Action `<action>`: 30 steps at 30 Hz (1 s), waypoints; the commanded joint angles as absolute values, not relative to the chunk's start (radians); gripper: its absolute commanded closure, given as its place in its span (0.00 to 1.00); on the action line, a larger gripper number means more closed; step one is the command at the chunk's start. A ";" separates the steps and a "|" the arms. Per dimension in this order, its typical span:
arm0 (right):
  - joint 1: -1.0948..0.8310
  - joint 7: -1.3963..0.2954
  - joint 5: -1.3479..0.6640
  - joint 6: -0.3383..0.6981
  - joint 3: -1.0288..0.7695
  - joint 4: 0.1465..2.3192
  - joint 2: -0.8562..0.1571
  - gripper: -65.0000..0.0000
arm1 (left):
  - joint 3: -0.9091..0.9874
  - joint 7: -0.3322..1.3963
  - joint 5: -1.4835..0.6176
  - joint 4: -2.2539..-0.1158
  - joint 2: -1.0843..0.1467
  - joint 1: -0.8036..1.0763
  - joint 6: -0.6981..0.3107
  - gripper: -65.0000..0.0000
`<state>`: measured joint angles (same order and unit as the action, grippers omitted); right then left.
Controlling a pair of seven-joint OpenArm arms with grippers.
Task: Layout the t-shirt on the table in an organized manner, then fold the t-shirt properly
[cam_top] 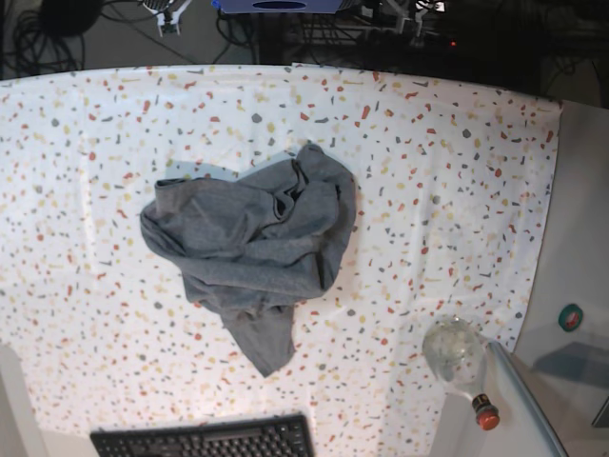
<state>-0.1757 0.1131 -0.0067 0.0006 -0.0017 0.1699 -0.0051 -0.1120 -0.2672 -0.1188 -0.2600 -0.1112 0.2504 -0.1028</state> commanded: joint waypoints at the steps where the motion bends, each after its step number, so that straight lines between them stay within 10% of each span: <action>1: -0.182 0.116 -0.007 0.001 -0.002 0.170 -0.008 1.00 | -0.111 -0.278 -0.119 -0.260 -0.117 0.260 -0.101 0.21; 9: -0.182 0.116 -0.005 0.001 -0.001 0.170 -0.010 1.00 | -0.111 -0.278 -0.119 -0.259 -0.117 0.260 -0.101 0.54; 14: -0.182 0.116 -0.004 0.001 0.002 0.170 -0.010 1.00 | -0.111 -0.278 -0.119 -0.259 -0.117 0.260 -0.101 1.00; 30: -0.182 0.114 -0.007 0.001 -0.002 0.203 -0.073 1.00 | -0.111 -0.282 -0.119 -0.260 -0.125 0.262 -0.101 1.00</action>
<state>-0.1749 0.1143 -0.0063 0.0006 0.0017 0.2031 -0.0650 -0.1116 -0.2733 -0.1211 -0.2592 -0.1219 0.2497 -0.1024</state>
